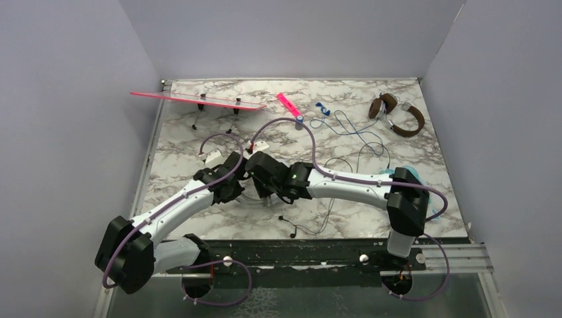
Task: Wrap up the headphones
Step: Wrap the headphones cable around the headphones.
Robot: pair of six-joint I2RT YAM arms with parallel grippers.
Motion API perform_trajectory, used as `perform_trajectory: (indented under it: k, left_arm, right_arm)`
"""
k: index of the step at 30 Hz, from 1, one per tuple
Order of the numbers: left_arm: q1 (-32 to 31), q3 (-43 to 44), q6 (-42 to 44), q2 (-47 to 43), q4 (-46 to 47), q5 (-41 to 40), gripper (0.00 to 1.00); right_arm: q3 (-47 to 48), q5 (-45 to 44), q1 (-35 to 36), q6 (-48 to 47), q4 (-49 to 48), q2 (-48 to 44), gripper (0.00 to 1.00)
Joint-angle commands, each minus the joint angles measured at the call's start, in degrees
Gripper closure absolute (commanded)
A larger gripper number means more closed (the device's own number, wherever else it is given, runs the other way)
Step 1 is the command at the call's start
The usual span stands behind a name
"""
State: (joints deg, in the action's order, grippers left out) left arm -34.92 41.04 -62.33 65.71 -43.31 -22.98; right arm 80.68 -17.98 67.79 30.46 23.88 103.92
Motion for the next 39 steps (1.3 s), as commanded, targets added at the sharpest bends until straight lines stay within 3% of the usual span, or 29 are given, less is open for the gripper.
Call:
perform_trajectory:
  k: [1, 11, 18, 22, 30, 34, 37, 39]
  left_arm:
    - [-0.1, -3.2, 2.1, -2.3, 7.1, 0.0, 1.00]
    - [-0.1, -8.9, 7.9, -5.4, 14.3, 1.5, 1.00]
    - [-0.1, -13.1, 8.7, -6.5, 18.0, 2.2, 1.00]
    - [-0.1, -15.0, 9.7, -6.6, 20.2, 3.6, 1.00]
    - [-0.1, -16.1, 10.5, -7.8, 20.3, 4.6, 0.97]
    - [-0.1, -15.8, 10.5, -7.3, 20.0, 4.9, 0.91]
    - [-0.1, -15.5, 10.5, -6.2, 19.8, 3.8, 0.88]
    - [0.0, -15.1, 11.0, -5.7, 20.0, 2.5, 0.94]
  right_arm:
    - [-1.5, 6.2, 0.3, 0.4, -3.9, -5.9, 1.00]
    - [-8.0, 19.8, -5.6, 5.1, -21.2, -7.6, 1.00]
    - [-8.6, 21.4, -9.6, 2.0, -30.0, -3.2, 1.00]
    - [-8.3, 27.7, -12.4, 1.4, -36.3, 1.6, 1.00]
    - [-8.9, 24.8, -13.2, -1.1, -39.1, 6.9, 1.00]
    - [-5.7, 24.2, -13.1, -3.2, -33.8, 6.9, 1.00]
    - [0.4, 25.0, -13.2, -6.4, -19.4, 5.7, 0.98]
    - [1.3, 25.3, -13.4, -9.1, -15.2, 3.1, 0.80]
